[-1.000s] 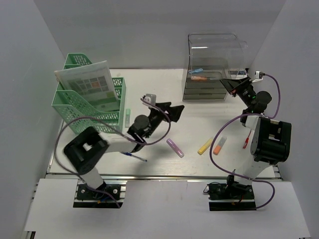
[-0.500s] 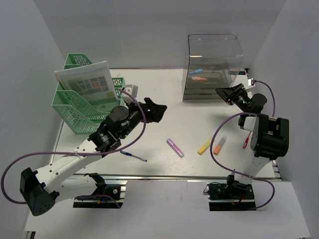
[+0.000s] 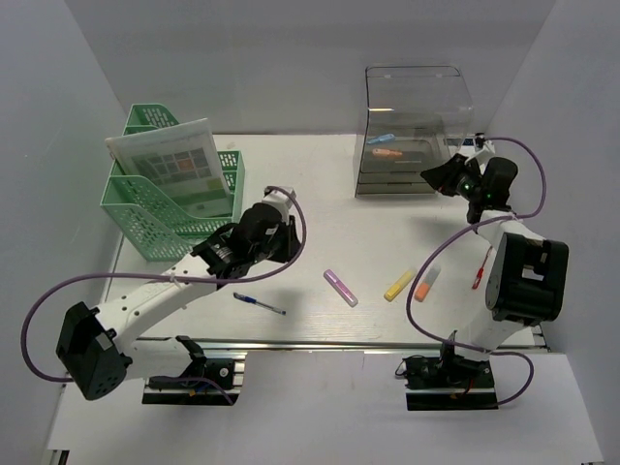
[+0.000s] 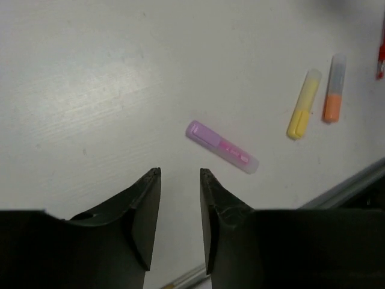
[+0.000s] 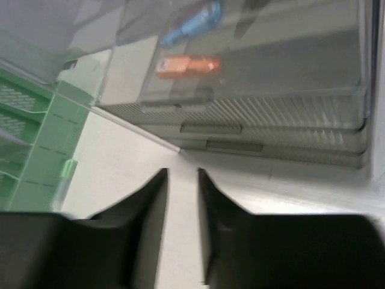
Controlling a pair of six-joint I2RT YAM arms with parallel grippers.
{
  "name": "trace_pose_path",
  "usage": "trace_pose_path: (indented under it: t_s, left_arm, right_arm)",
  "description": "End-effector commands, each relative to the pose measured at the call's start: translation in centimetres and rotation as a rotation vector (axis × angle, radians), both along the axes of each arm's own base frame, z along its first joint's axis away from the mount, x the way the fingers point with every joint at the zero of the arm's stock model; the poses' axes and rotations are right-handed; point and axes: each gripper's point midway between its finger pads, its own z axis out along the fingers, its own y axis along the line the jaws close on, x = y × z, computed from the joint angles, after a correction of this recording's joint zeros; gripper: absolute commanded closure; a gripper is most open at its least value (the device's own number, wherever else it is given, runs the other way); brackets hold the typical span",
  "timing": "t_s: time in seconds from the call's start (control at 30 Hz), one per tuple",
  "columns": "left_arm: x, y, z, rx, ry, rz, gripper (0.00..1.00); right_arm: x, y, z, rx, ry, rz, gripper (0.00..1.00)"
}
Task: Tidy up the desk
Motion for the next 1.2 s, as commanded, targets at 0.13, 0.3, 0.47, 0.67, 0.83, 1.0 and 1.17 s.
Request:
trace_pose_path:
  t_s: [0.13, 0.3, 0.47, 0.67, 0.83, 1.0, 1.17]
  left_arm:
    - [-3.4, -1.3, 2.9, -0.284, -0.006, -0.094, 0.17]
    - [-4.0, -0.9, 3.0, -0.337, -0.003, -0.074, 0.11]
    - [-4.2, -0.7, 1.9, -0.336, 0.022, -0.053, 0.11]
    - [-4.4, -0.2, 1.0, -0.343, 0.032, -0.030, 0.11]
    - [-4.7, 0.1, 1.1, -0.365, 0.034, -0.014, 0.11]
    - [-4.6, 0.2, 1.4, -0.374, 0.029, -0.009, 0.11]
    - [-4.6, 0.3, 1.5, -0.372, 0.028, -0.004, 0.11]
  right_arm:
    - [1.5, 2.5, -3.5, 0.203, 0.151, 0.060, 0.58]
    - [3.2, 3.1, -4.5, 0.336, 0.208, 0.053, 0.60]
    - [4.5, 3.4, -5.1, 0.427, 0.198, 0.046, 0.60]
    - [5.5, 3.6, -4.6, 0.461, 0.160, 0.054, 0.60]
    - [4.7, 3.9, -3.7, 0.562, 0.142, 0.034, 0.59]
    - [4.7, 4.2, -3.9, 0.588, 0.130, -0.018, 0.60]
    - [5.2, 4.1, -3.9, 0.590, 0.109, -0.057, 0.62]
